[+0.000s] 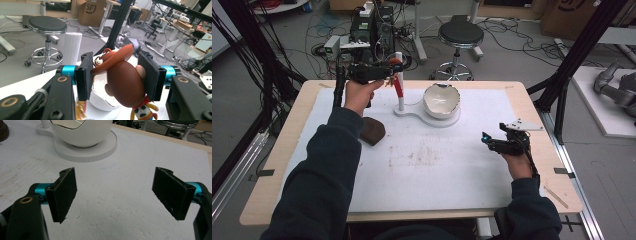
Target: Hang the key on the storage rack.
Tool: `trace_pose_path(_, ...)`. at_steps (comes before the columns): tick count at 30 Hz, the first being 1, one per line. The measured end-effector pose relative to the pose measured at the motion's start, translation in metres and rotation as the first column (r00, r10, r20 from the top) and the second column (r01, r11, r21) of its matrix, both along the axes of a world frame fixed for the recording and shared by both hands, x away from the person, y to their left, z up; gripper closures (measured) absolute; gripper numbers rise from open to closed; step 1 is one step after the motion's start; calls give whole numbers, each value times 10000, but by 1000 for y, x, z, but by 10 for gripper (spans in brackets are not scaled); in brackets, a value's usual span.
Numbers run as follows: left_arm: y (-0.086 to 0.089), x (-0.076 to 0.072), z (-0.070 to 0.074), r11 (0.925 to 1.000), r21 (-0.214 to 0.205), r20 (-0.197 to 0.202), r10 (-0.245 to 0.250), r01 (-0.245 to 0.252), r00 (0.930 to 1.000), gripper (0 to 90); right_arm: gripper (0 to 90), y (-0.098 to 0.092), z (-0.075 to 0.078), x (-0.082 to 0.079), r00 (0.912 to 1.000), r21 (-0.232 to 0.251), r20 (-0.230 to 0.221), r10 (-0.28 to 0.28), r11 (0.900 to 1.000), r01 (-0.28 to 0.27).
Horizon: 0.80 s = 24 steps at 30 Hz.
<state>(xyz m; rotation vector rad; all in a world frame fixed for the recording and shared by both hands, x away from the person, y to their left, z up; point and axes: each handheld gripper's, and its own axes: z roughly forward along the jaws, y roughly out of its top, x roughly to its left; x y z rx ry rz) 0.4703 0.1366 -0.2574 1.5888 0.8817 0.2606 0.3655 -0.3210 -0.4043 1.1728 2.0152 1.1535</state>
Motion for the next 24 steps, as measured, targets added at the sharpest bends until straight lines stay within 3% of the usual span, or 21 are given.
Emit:
trace_pose_path(3, -2, 1, 0, 10000, 36, -34, -79, 79, 10000, 481, 202, 0, 0, 0, 10000, -6, -29, -17, 10000, 17)
trace_pose_path(10, -2, 10, -1, 9992, 123, -62, 391, -390, 9992, 480, 202, 0, 0, -1, 10000, -1, -32, -1, 10000, 1)
trace_pose_path(14, 2, 11, -4, 9991, 134, -142, 403, -401, 9991, 480, 202, -1, 0, -1, 10000, 13, -51, -12, 10000, 12)
trace_pose_path(24, 12, 11, -12, 9979, -117, -291, 636, -640, 9975, 480, 202, 1, 0, 0, 10000, -35, -49, 37, 10000, -38)
